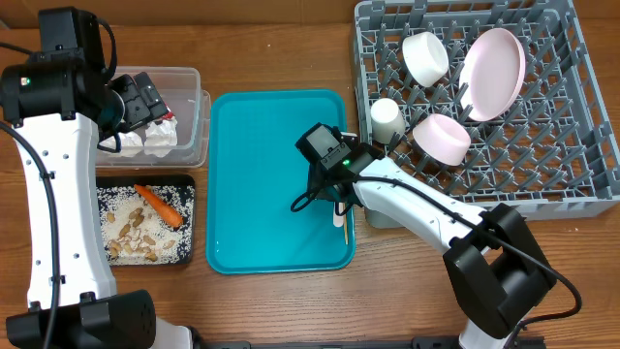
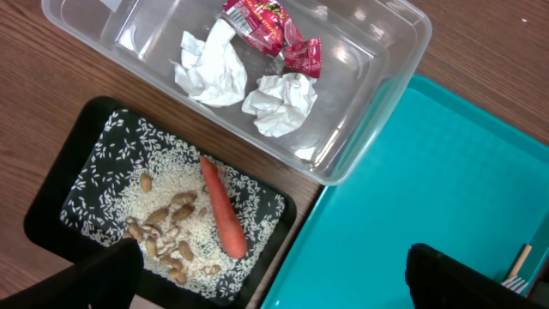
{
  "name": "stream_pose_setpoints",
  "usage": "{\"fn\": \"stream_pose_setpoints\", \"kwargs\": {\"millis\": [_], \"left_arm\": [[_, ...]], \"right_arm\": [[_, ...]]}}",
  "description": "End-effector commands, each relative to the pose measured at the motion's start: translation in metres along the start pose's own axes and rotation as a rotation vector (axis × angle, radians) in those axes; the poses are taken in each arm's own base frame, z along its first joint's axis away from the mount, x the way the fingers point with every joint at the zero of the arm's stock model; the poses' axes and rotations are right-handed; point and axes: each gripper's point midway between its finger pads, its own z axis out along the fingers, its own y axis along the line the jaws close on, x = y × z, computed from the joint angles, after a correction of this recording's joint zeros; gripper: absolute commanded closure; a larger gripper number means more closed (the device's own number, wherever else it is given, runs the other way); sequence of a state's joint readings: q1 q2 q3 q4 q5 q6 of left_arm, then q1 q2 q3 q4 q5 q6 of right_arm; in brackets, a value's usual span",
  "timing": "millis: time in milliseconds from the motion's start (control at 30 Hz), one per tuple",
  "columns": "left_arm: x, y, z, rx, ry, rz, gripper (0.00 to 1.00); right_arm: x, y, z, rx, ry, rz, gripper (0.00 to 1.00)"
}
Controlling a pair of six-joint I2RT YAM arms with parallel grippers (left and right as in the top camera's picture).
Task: Sort waste into correct bins and load items into the dishwasher
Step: 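Lower the right gripper onto the white fork on the teal tray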
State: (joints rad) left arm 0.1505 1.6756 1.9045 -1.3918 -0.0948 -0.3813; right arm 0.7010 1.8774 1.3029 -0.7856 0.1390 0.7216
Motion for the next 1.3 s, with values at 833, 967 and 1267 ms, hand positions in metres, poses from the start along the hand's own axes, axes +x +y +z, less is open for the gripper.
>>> {"fn": "stream_pose_setpoints", "kwargs": {"millis": [833, 967, 1267], "left_arm": [[-0.003, -0.001, -0.007, 0.004, -0.023, 0.019, 0.0], [-0.003, -0.001, -0.007, 0.004, -0.023, 0.019, 0.0], [-0.003, -0.001, -0.007, 0.004, -0.023, 0.019, 0.0]], "right_arm": [[0.011, 0.0, 0.025, -0.001, 0.069, -0.147, 0.36], [0.01, -0.006, 0.025, 0.008, 0.079, -0.164, 0.36], [0.013, -0.003, 0.033, -0.021, 0.116, -0.198, 0.35]]}}
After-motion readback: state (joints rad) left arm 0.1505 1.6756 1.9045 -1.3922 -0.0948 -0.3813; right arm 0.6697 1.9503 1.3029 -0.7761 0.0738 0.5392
